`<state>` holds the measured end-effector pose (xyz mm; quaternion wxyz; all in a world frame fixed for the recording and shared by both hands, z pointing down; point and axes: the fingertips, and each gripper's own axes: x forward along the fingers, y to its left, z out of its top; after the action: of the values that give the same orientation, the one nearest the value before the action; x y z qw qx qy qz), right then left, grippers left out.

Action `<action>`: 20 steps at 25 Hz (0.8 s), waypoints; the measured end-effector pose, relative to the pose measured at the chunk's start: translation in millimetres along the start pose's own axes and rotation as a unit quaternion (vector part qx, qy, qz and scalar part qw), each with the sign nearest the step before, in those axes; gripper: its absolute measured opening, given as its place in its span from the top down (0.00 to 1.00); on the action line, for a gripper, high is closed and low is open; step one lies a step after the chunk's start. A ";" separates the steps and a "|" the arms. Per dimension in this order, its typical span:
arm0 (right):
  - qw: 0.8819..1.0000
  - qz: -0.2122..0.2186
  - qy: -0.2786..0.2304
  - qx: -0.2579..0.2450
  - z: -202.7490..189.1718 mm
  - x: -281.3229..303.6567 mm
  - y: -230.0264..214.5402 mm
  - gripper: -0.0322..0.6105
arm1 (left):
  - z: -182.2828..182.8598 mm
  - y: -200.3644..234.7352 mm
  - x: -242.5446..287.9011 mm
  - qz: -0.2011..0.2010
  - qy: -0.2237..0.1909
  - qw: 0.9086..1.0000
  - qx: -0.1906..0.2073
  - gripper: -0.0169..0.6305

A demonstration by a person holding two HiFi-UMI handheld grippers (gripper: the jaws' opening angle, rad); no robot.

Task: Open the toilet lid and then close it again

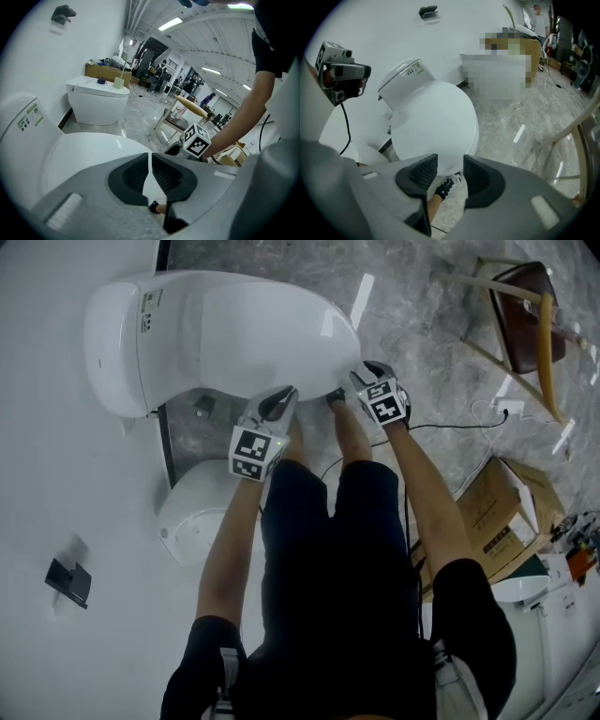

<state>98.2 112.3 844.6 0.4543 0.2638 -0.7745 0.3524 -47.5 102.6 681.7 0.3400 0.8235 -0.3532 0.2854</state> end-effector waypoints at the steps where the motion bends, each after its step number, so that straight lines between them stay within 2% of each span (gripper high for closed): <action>1: 1.000 0.007 -0.010 -0.002 5.5 -9.1 3.3 0.68 | 4.9 -1.7 -4.6 0.003 -0.002 1.000 0.002 0.92; 5: 0.997 0.020 -0.066 -0.020 43.0 -57.7 17.9 0.70 | 30.3 -12.5 -28.6 0.010 -0.015 1.000 0.008 0.92; 9: 0.990 0.019 -0.132 -0.048 91.8 -117.0 39.0 0.72 | 51.8 -25.3 -58.0 0.020 -0.028 0.999 0.012 0.92; 13: 0.981 0.041 -0.183 -0.047 130.6 -167.3 69.9 0.72 | 67.2 -39.3 -94.3 0.040 -0.050 0.998 0.000 0.92; 17: 0.971 0.070 -0.224 -0.053 151.7 -214.4 102.3 0.75 | 78.4 -57.4 -124.5 0.053 -0.085 0.995 -0.018 0.92; 20: 0.965 0.089 -0.234 -0.072 157.3 -246.3 129.8 0.80 | 87.1 -68.0 -141.2 0.054 -0.107 0.992 -0.024 0.92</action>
<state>32.5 90.0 532.4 0.2448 0.2356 -0.9029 0.2633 -57.7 126.3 504.2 0.3039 0.8207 -0.4385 0.2046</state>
